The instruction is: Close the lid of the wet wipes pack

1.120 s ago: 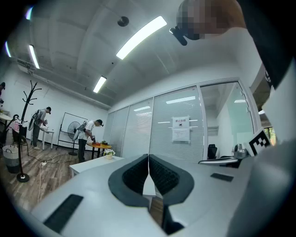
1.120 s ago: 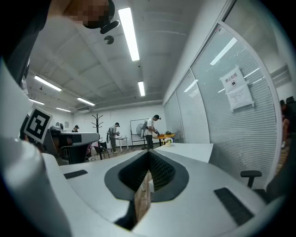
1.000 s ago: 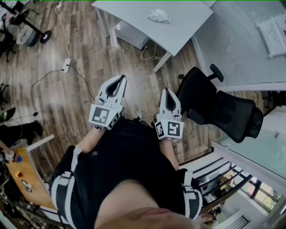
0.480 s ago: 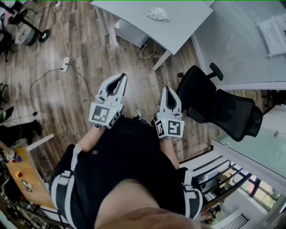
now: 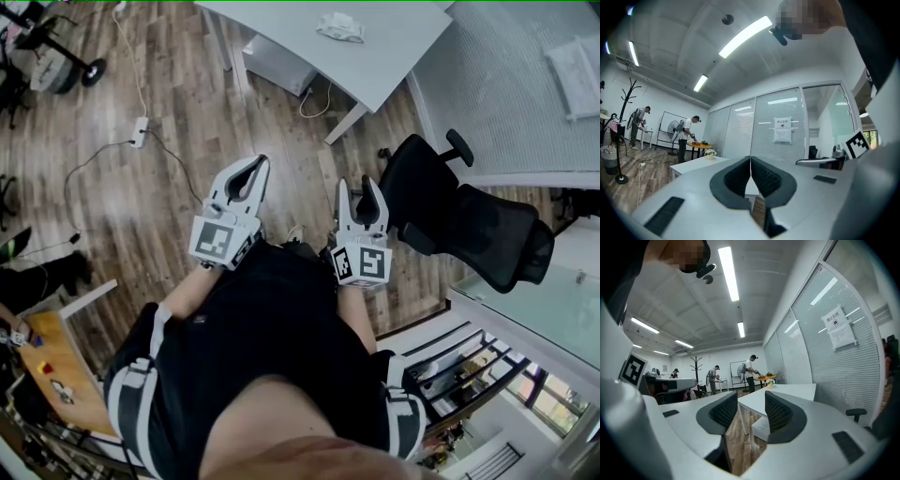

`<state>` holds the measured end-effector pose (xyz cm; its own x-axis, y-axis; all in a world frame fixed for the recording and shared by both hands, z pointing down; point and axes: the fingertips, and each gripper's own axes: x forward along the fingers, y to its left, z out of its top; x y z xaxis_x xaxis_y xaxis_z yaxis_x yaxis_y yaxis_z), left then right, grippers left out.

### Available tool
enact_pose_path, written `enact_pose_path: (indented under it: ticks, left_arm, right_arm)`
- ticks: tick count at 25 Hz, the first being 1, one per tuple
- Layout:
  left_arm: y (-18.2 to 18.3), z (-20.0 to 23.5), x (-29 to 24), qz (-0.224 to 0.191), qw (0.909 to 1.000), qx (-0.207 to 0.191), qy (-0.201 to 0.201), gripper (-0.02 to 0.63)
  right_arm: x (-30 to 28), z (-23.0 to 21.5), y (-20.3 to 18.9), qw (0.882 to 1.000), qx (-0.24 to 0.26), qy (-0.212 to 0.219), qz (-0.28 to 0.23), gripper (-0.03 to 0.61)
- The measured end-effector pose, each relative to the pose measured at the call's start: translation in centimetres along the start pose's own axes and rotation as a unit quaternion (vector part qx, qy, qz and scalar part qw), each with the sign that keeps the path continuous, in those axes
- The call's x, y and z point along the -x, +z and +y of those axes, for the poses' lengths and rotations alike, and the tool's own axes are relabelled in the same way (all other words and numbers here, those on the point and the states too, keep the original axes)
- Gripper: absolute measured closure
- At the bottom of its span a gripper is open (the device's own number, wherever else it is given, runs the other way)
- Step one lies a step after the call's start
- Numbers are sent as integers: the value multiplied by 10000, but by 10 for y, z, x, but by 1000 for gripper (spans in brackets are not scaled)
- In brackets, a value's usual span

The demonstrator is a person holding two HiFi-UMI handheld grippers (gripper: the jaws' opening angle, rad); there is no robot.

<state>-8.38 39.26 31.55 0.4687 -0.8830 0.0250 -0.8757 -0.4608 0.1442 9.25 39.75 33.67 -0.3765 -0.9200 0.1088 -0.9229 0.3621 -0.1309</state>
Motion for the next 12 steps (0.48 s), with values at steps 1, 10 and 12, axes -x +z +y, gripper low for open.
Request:
enact_pose_path:
  ticks: [1,10,12]
  left_arm:
    - [-3,5,2,-8,10000,7,-36,589]
    - [-23,44,-21,198,9996,159,-151,590]
    - [-26,48,-42,149,9996,140,-186,590]
  right_arm:
    - [-2,4,-2,10000,3,-29,18,383]
    - [-51,6,-20,9998,-124,-81,119,382]
    - [-71,-8,-19,9999,-126,-43,95,382]
